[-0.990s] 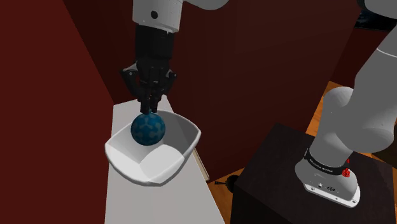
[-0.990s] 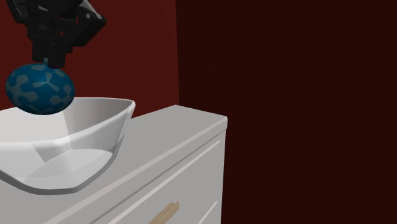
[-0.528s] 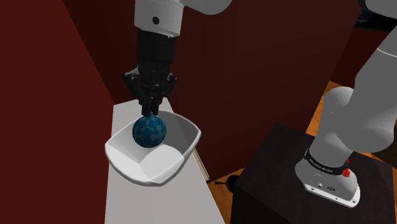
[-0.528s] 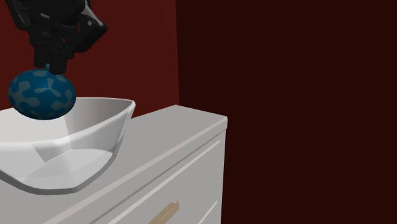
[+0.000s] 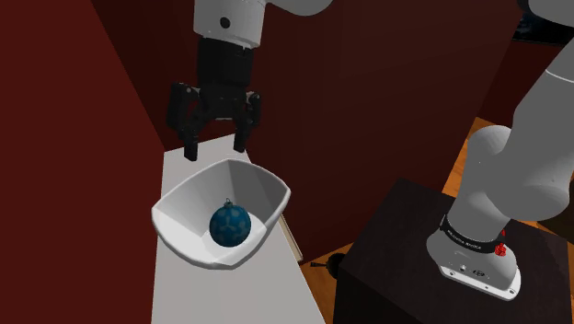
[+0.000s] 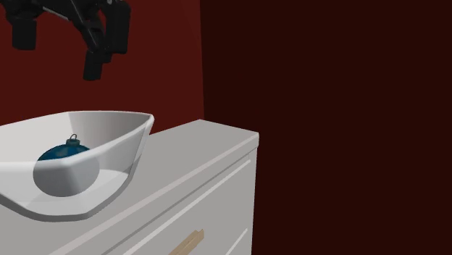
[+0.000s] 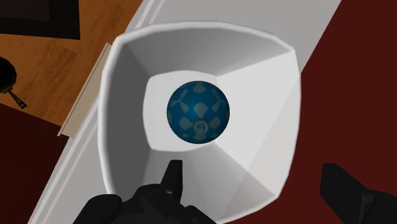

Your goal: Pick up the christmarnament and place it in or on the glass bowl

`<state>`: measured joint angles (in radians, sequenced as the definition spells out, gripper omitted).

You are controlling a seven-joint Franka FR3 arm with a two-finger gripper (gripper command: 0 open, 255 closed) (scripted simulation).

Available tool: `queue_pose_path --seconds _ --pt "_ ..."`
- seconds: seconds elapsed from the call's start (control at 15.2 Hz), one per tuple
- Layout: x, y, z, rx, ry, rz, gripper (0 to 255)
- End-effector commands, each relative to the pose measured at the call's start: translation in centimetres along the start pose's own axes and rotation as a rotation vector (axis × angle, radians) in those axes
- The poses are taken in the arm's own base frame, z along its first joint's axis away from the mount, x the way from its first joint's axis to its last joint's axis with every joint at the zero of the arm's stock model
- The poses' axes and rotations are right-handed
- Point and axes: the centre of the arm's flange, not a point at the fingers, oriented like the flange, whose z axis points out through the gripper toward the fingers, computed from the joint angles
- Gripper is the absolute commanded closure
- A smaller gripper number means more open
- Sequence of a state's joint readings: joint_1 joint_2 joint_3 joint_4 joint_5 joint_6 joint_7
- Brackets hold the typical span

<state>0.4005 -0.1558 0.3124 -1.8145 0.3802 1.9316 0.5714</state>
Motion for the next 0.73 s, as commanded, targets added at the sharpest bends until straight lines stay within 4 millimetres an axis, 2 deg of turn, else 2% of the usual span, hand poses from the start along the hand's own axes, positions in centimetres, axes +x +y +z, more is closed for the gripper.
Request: queue_pose_path --seconds 0.0,0.13,0.66 --pt "0.0 0.1 -2.0 0.000 0.000 0.000 0" --pt "0.0 0.1 -4.3 0.000 0.000 0.000 0" --pt "0.0 0.1 -4.3 0.000 0.000 0.000 0"
